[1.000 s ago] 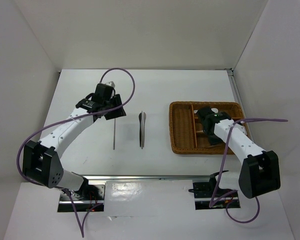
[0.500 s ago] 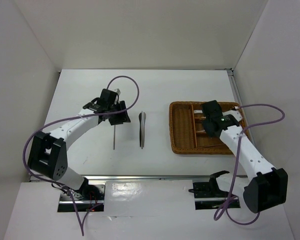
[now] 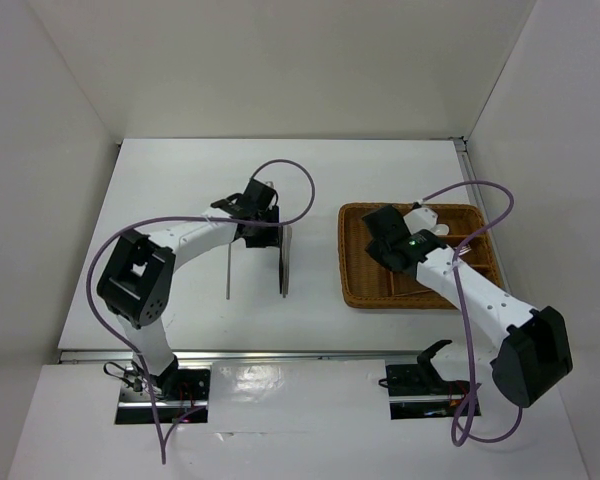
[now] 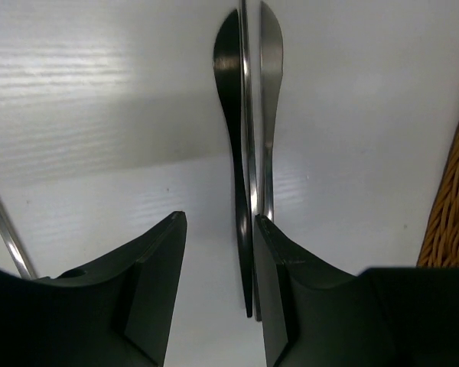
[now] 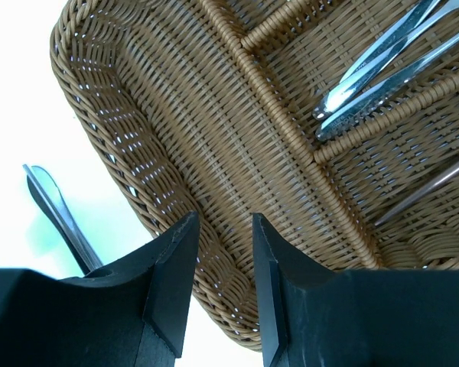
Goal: Sort the eating utensils into containers
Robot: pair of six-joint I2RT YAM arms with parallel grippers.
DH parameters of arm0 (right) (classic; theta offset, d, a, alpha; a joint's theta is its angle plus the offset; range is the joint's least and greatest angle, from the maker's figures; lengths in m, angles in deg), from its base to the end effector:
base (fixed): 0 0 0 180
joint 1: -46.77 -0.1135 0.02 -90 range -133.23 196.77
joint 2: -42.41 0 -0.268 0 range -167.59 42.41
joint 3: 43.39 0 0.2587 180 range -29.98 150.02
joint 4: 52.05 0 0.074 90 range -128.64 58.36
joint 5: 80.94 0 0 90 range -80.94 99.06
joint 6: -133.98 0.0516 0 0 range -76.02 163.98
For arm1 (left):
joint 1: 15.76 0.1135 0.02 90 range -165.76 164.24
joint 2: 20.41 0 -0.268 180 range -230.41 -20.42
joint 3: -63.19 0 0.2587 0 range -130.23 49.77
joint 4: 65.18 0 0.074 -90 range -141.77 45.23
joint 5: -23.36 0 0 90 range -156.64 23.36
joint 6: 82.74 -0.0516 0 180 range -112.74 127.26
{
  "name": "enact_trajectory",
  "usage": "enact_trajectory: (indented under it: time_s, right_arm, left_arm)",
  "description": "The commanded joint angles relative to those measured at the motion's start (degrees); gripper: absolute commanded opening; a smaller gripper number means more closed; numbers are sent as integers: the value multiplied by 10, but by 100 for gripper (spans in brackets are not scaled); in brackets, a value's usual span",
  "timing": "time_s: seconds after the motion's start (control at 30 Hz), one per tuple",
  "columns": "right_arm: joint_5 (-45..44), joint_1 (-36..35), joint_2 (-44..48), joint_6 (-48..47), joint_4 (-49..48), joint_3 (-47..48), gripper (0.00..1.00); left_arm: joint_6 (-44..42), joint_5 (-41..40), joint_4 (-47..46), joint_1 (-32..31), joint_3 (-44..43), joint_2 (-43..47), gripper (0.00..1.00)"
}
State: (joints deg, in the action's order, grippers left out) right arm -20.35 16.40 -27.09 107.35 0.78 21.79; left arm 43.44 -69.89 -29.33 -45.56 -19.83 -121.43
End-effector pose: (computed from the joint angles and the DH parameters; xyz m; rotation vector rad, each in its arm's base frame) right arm 0.2273 0.1038 0.2451 0.8548 2.2357 0.0852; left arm 0.3410 -0.1919 0.1953 -0.1658 2.5493 -0.3932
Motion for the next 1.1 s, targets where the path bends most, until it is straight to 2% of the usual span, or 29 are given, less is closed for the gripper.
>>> enact_trajectory:
  time_s: [0.0, 0.47, 1.07]
  right_arm:
    - [-36, -6, 3, 5, 17, 29, 42]
    - [-81, -11, 27, 5, 12, 23, 44]
    - [-97, -11, 32, 29, 38, 12, 45]
  left_arm:
    - [-9, -45, 7, -8, -40, -29, 54]
    - [-4, -77, 37, -47, -69, -87, 50]
    - [-16, -100, 98, -53, -122, -162, 43]
